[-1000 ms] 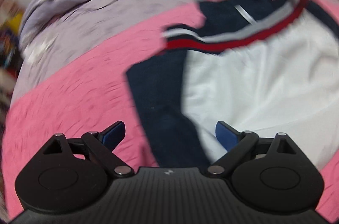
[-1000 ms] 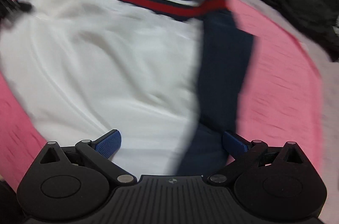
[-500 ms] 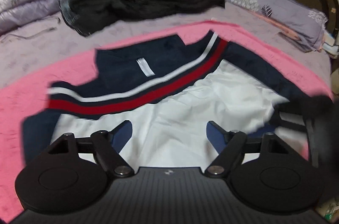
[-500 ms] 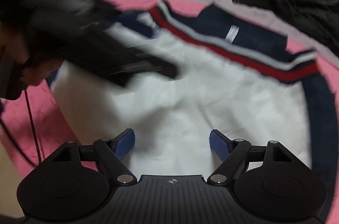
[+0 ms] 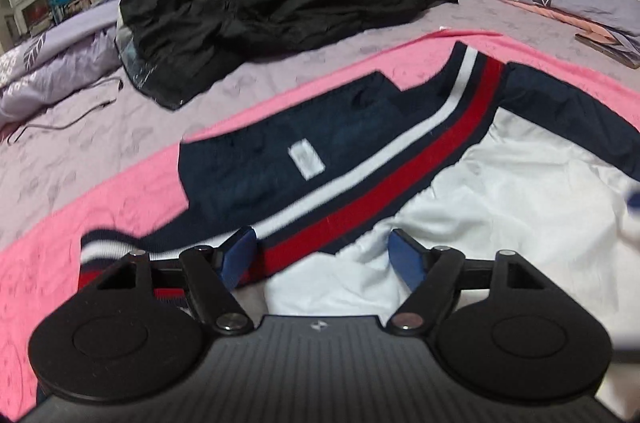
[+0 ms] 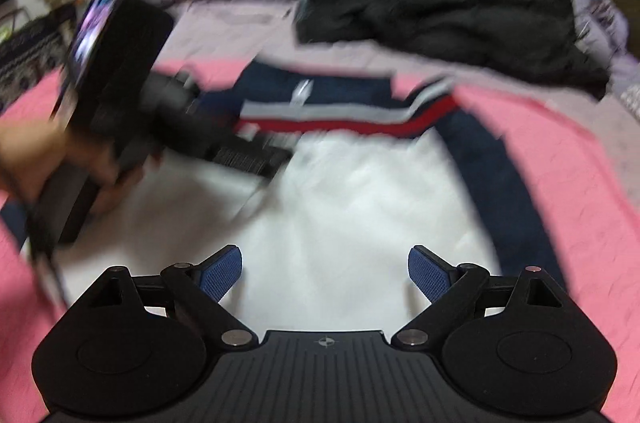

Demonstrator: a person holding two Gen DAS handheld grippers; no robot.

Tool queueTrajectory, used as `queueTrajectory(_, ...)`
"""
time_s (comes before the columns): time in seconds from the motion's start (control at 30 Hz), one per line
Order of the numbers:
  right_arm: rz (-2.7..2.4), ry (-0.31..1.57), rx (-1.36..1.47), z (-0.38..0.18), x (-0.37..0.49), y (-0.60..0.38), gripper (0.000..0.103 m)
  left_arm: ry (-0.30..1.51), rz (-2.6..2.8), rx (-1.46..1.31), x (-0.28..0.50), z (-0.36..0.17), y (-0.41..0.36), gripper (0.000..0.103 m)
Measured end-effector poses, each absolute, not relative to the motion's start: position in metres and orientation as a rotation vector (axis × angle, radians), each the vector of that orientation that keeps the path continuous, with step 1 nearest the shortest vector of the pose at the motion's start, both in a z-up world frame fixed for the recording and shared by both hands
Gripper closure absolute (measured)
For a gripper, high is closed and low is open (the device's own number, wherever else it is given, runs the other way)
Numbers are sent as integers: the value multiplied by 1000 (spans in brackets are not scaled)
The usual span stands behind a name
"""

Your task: Fold clothes

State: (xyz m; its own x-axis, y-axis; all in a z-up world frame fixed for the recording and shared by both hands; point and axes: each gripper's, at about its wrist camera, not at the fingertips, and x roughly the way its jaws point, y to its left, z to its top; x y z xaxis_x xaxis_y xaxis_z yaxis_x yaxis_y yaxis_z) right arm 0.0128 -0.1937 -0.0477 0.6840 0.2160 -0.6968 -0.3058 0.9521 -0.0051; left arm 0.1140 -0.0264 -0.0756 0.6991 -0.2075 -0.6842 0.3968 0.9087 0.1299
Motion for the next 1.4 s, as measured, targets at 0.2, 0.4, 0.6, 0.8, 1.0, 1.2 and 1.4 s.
queueTrajectory(0.2, 281, 723, -257, -67, 89, -209, 3, 696, -304, 233, 115, -64, -2, 25)
queueTrajectory(0.4, 235, 822, -148, -64, 119, -243, 3, 555, -169, 318, 85, -17, 46, 20)
queueTrajectory(0.6, 416, 759, -197, -38, 80, -214, 0, 667, -260, 270, 48, -18, 62, 16)
queueTrajectory(0.8, 504, 880, -384, -76, 61, -195, 0, 819, -124, 277, 42, -70, 91, 13)
queueTrajectory(1.0, 490, 898, -322, -51, 50, -207, 0, 780, -23, 265, 19, -42, 109, 13)
queueTrajectory(1.2, 476, 995, -439, -69, 20, -242, 0, 859, 5, 279, -5, -46, 125, 12)
queueTrajectory(1.4, 384, 976, -337, -37, 2, -263, 0, 855, -75, 34, -33, -9, 136, 13)
